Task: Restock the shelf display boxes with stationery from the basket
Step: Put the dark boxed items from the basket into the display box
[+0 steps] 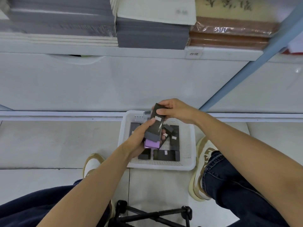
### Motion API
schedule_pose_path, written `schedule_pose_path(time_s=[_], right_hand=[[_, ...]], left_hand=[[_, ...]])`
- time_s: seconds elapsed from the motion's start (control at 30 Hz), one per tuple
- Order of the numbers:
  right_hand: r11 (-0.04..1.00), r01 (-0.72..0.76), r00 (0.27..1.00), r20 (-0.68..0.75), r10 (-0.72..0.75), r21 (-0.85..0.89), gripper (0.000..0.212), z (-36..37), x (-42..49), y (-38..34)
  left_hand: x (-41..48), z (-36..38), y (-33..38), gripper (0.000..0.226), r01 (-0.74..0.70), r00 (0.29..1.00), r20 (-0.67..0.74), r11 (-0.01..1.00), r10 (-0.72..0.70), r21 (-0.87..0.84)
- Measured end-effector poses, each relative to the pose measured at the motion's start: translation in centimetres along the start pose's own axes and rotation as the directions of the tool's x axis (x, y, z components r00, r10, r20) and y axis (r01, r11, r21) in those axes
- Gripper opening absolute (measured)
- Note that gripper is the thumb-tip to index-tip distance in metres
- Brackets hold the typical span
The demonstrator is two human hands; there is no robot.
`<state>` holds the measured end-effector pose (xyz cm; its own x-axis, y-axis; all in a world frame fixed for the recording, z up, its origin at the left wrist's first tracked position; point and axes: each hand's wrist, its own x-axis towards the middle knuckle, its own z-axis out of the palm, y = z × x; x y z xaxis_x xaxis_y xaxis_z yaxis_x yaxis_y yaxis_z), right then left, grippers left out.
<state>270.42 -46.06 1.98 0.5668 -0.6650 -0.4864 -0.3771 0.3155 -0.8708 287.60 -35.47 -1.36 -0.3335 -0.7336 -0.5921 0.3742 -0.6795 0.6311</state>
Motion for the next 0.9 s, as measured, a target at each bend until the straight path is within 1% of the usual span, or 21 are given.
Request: schedule_pose_path(time_s=[0.03, 0.1, 0.2, 0.3, 0.33, 0.37, 0.4, 0.43, 0.47, 0.5, 0.53, 0.6, 0.67, 0.7, 0.73, 0.77, 0.83, 0.9], right_hand=[[0.999, 0.032, 0.999, -0.015, -0.032, -0.003, 0.033, 0.2, -0.3, -0.9], [0.996, 0.092, 0.994, -0.051, -0.093, -0.015, 0.032, 0.4, -0.9, -2.5], [0.987, 0.16, 0.976, -0.147, -0.162, -0.026, 0.03, 0.6, -2.0, -4.5], [0.971, 0.238, 0.951, -0.201, -0.235, -0.011, 0.035, 0.9, -3.2, -5.9], [0.963, 0.267, 0.946, -0.185, -0.268, -0.028, 0.035, 1.0, -3.6, -6.3], [0.955, 0.295, 0.945, -0.14, -0.297, -0.035, 0.035, 1.2, -3.9, -6.7], [0.949, 0.313, 0.946, -0.078, -0.315, -0.028, 0.039, 1.4, -4.3, -7.1], [0.947, 0.322, 0.946, -0.014, -0.323, -0.015, 0.045, 1.6, -4.6, -7.5], [0.942, 0.333, 0.943, 0.034, -0.332, -0.033, 0.052, 1.7, -4.9, -8.0], [0.931, 0.352, 0.936, 0.053, -0.348, -0.095, 0.057, 1.9, -5.2, -8.5], [0.907, 0.379, 0.925, 0.041, -0.378, -0.185, 0.059, 2.1, -5.5, -9.0], [0.837, 0.442, 0.88, -0.026, -0.475, -0.323, 0.052, 2.3, -5.8, -9.6], [0.799, 0.471, 0.838, -0.094, -0.538, -0.373, 0.035, 2.4, -6.2, -10.2], [0.804, 0.467, 0.834, -0.119, -0.539, -0.368, 0.025, 2.4, -6.4, -10.5], [0.816, 0.461, 0.838, -0.132, -0.529, -0.349, 0.015, 2.4, -6.7, -10.8], [0.832, 0.456, 0.845, -0.141, -0.517, -0.318, 0.011, 2.5, -6.9, -11.2], [0.865, 0.451, 0.854, -0.175, -0.49, -0.221, 0.02, 2.7, -7.3, -12.1], [0.873, 0.478, 0.85, -0.2, -0.487, -0.095, 0.027, 3.2, -7.7, -13.2]], left_hand=[[-0.4, 0.3, 0.6, 0.041, -0.009, 1.0, 0.007, 0.999, 0.009, -0.043], [-1.1, 0.9, 1.9, 0.033, -0.034, 0.999, -0.021, 0.994, 0.032, -0.105], [-2.5, 1.7, 4.0, 0.044, -0.082, 0.991, -0.116, 0.988, 0.067, -0.129], [-3.9, 2.3, 5.7, 0.049, -0.132, 0.978, -0.178, 0.984, 0.11, -0.122], [-4.4, 2.5, 6.2, 0.053, -0.147, 0.973, -0.195, 0.983, 0.124, -0.109], [-4.9, 2.6, 6.6, 0.057, -0.157, 0.969, -0.208, 0.983, 0.134, -0.098], [-5.4, 2.6, 7.1, 0.057, -0.163, 0.966, -0.217, 0.982, 0.14, -0.093], [-5.9, 2.6, 7.6, 0.053, -0.168, 0.965, -0.221, 0.981, 0.144, -0.095], [-6.5, 2.6, 8.1, 0.046, -0.173, 0.963, -0.223, 0.98, 0.149, -0.095], [-7.0, 2.7, 8.5, 0.038, -0.178, 0.962, -0.224, 0.979, 0.152, -0.096], [-7.6, 2.8, 9.0, 0.032, -0.182, 0.96, -0.234, 0.978, 0.154, -0.1], [-8.6, 3.1, 9.9, 0.031, -0.2, 0.952, -0.262, 0.969, 0.157, -0.147], [-9.4, 3.6, 11.0, 0.036, -0.237, 0.949, -0.27, 0.93, 0.161, -0.28], [-9.8, 3.9, 11.7, 0.037, -0.265, 0.946, -0.271, 0.905, 0.178, -0.333], [-10.2, 4.1, 12.4, 0.038, -0.298, 0.939, -0.272, 0.887, 0.208, -0.351], [-10.6, 4.4, 13.2, 0.036, -0.336, 0.928, -0.279, 0.878, 0.246, -0.342], [-11.3, 5.0, 14.5, 0.029, -0.411, 0.896, -0.302, 0.865, 0.325, -0.287], [-12.1, 5.5, 15.6, 0.025, -0.47, 0.865, -0.306, 0.854, 0.397, -0.223]])
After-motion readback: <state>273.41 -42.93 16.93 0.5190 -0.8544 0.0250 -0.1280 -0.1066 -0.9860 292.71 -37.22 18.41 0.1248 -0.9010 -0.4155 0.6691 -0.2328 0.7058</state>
